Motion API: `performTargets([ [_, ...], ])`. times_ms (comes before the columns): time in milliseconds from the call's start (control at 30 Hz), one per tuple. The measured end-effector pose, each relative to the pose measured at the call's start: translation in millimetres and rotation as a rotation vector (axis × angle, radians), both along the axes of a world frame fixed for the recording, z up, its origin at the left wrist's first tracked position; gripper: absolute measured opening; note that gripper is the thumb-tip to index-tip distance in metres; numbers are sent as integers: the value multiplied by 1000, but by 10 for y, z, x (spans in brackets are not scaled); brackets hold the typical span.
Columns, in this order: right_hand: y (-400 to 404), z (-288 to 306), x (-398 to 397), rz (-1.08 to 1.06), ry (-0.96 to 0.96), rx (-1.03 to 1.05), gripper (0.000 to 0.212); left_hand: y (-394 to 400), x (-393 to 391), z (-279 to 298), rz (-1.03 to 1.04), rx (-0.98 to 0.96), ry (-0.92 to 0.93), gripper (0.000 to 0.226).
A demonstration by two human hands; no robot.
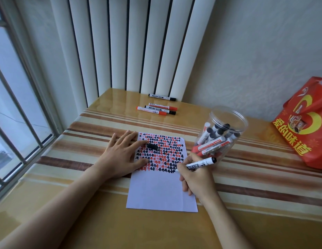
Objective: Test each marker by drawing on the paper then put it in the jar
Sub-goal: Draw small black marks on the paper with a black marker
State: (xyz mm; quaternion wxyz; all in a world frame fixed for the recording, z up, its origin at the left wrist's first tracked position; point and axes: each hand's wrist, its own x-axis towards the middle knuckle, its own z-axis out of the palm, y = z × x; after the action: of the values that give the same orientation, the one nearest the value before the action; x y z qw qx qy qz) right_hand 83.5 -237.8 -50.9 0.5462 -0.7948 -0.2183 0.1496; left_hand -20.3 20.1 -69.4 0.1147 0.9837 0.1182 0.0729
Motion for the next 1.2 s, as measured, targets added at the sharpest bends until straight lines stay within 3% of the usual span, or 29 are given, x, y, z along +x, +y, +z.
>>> performTargets([
  [233,12,-2,5,13,9,-33,22,-25,-6,26,-1,-12,-41,78],
  [500,2,1,9,43,-5,0,24,-184,149,126,-74,-20,-248,41],
  [667,44,29,-16,110,-39,134,23,-261,229,157,-89,-40,-372,18],
  [833,83,112,-93,193,59,321,9,-302,94,181,-104,-245,-433,19],
  [1033,120,89,-171,215,37,342,14,-345,3,260,-137,-321,-457,18],
  [1133,149,86,-199,238,58,338,12,-396,-14,289,-264,-334,-447,17],
  [1200,157,94,-203,251,106,360,22,-409,-26,286,-349,-359,-443,18],
])
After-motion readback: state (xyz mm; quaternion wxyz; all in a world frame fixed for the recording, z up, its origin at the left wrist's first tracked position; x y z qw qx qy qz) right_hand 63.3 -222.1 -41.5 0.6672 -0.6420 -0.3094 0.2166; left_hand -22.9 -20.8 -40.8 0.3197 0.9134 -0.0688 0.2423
